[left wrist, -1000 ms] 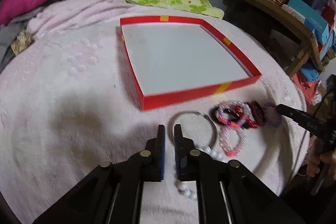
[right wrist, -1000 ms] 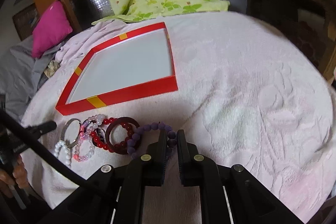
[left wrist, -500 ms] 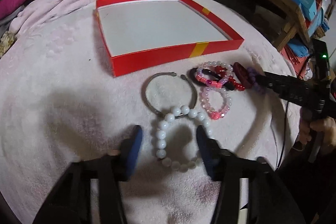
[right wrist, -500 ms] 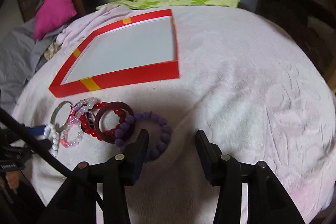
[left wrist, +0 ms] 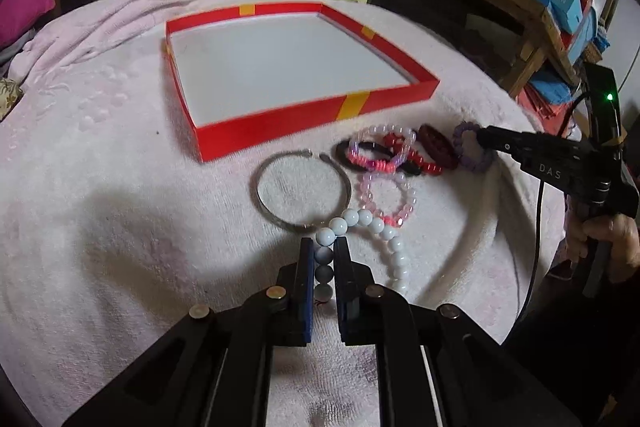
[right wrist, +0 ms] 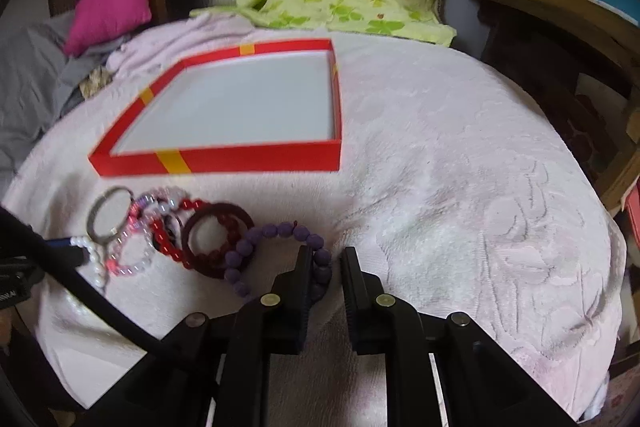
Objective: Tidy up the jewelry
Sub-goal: 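Grasp the white pearl bracelet with the left tool while the right tool grasps the purple bead bracelet, then carry both bracelets into the red box and open both tools to release them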
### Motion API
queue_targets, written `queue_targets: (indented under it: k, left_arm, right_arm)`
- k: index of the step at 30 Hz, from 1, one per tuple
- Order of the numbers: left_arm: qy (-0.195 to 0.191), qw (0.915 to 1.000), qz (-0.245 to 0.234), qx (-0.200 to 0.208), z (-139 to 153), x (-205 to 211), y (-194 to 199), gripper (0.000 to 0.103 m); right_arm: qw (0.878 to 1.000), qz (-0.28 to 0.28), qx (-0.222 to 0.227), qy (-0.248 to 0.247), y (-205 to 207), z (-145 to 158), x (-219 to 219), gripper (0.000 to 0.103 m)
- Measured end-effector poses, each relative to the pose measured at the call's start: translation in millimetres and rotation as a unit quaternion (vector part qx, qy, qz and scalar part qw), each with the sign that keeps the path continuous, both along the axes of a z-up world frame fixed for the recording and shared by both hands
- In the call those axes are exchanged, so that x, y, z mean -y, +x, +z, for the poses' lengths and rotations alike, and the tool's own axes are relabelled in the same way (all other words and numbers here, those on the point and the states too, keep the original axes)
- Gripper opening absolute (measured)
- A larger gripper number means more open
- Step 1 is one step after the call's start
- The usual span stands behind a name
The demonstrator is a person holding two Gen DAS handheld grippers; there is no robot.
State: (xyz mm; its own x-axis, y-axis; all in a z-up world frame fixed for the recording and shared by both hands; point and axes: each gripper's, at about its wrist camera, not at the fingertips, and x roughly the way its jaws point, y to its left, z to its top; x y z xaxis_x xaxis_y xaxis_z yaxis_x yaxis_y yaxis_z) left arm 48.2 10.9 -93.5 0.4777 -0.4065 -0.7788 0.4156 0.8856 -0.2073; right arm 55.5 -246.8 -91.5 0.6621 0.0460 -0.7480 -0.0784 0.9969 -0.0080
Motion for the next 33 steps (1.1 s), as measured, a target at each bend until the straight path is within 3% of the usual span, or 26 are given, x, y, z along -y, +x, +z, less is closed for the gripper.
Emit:
queue_targets:
  k: [1, 2, 7, 11, 12, 14, 19, 25, 27, 29, 33]
  left_arm:
    - [-0.003, 1.0, 0.001, 0.003, 2.3, -0.9, -0.2, 0.01]
    - [-0.01, 0.9999, 0.003, 0.008, 7.0, -3.8, -0.3, 0.01]
    - [-0.036, 0.9987, 0.004, 0.037, 25.2, -3.3, 2.7, 0.01]
    - [-0.041, 0.9983, 0.003, 0.043, 27.6, -2.6, 3.3, 0.01]
    - [-0.039, 0.9984, 0.003, 0.041, 27.0, -2.2, 4.0, 0.01]
    - [-0.039, 0.9984, 0.003, 0.041, 26.5, -2.1, 3.2, 0.01]
    - [-0.042, 0.9983, 0.011, 0.038, 26.4, -8.0, 4.1, 0.01]
    - [-0.038, 0.9984, 0.011, 0.04, 26.9, -6.6, 5.7, 0.01]
    - [-0.041, 0.9982, 0.011, 0.043, 28.9, -6.1, 6.3, 0.01]
    - [-0.042, 0.9978, 0.013, 0.05, 32.5, -5.4, 5.9, 0.01]
    - [-0.043, 0.9965, 0.018, 0.069, 43.9, -3.5, 7.2, 0.01]
  right_arm:
    - [1.0, -0.002, 0.007, 0.007, -0.9, 3.1, 1.6, 0.013]
    - [1.0, -0.003, 0.013, 0.012, -1.5, 5.8, 2.4, 0.0]
    - [0.997, -0.01, 0.06, 0.046, -6.6, 26.0, 6.9, 0.0]
    - [0.997, 0.017, 0.03, 0.072, 3.0, 22.0, 3.5, 0.001]
    - [0.997, 0.029, 0.016, 0.07, 6.0, 18.1, 1.3, 0.003]
    - [0.998, 0.046, -0.009, 0.035, 11.5, 7.8, -6.5, 0.017]
    - [0.997, 0.056, -0.038, -0.028, 25.7, -14.4, -5.8, 0.017]
    - [0.996, 0.074, -0.049, -0.008, 39.5, -17.9, 5.8, 0.017]
    - [0.995, 0.082, -0.046, -0.015, 39.3, -17.1, 2.0, 0.01]
    - [0.995, 0.084, -0.036, -0.028, 36.7, -13.2, -4.5, 0.01]
    - [0.997, 0.076, 0.021, -0.021, 21.2, 17.1, -7.7, 0.01]
